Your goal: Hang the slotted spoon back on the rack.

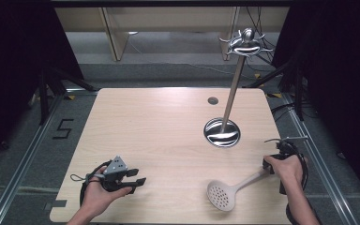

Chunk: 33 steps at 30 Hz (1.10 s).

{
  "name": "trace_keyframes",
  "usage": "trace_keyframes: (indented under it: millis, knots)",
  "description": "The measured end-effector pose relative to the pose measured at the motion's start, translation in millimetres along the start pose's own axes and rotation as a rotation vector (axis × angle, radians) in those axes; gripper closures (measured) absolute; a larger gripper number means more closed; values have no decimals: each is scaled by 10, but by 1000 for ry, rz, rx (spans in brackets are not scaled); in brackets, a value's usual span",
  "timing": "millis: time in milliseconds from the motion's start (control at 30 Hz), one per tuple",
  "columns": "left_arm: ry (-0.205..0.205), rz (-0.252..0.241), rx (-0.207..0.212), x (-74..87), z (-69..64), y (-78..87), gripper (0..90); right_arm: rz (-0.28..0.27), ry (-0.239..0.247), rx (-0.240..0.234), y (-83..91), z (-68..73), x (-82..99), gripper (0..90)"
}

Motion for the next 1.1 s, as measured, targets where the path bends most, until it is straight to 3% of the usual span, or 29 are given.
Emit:
trace_keyframes:
  millis: [67, 100, 167, 200, 333, 433, 500, 533, 667, 733, 767, 833, 867, 900, 1000, 1067, 1100]
  knots:
    - [18, 2, -1, 3, -10, -1, 508, 1, 11, -4, -2, 8, -5, 380]
    - [18, 2, -1, 3, -10, -1, 508, -9, 53, 1, -13, -10, -5, 383]
    - [19, 1, -1, 4, -9, -2, 508, 10, 49, -12, 3, 5, -13, 392]
    - [-11, 7, 0, 0, 8, 5, 508, 8, 30, -8, 1, 41, -3, 415]
    - [-9, 7, 2, 1, 9, 5, 508, -12, 67, -4, -10, 40, 2, 461]
    - [-7, 4, 0, 0, 6, 4, 509, 16, 140, -18, 23, 21, -20, 539]
    - [-9, 4, 1, 1, 9, 3, 509, 18, 156, -21, 25, 21, -21, 568]
    - [-9, 5, 1, 0, 9, 3, 509, 4, 85, -23, 11, 74, -1, 582]
    - [-8, 4, 1, 0, 9, 2, 510, 31, 73, -31, 34, 100, -9, 612]
    - [-8, 5, 0, 1, 10, 1, 510, -7, 78, -45, 3, 114, -9, 629]
    - [-8, 4, 1, 1, 10, 1, 510, 30, 114, -36, 24, 98, -9, 642]
    - [-25, 20, 3, 0, 23, 14, 510, 25, 116, -43, 17, 115, -7, 658]
    - [-24, 20, 1, 0, 22, 15, 510, 30, 163, -47, 17, 102, -17, 666]
    - [-23, 19, 1, 0, 22, 15, 510, 47, 121, -42, 32, 142, -10, 670]
    - [-23, 20, 1, 0, 23, 16, 510, 41, 132, -36, 22, 159, -5, 673]
    - [-25, 20, 2, 0, 23, 16, 510, 24, 112, -59, 13, 190, -19, 669]
    - [-25, 20, 2, 0, 23, 16, 510, 36, 176, -52, 25, 147, -36, 665]
Point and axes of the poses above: each handheld gripper's, and its own axes: y roughly backward along the jaws, x roughly out of its underside, z roughly to its left, the point moved 2 cm from there along -y, roughly forward along the jaws, and after that the axes turned 6 degrees about -z, right-handed, at the moved point
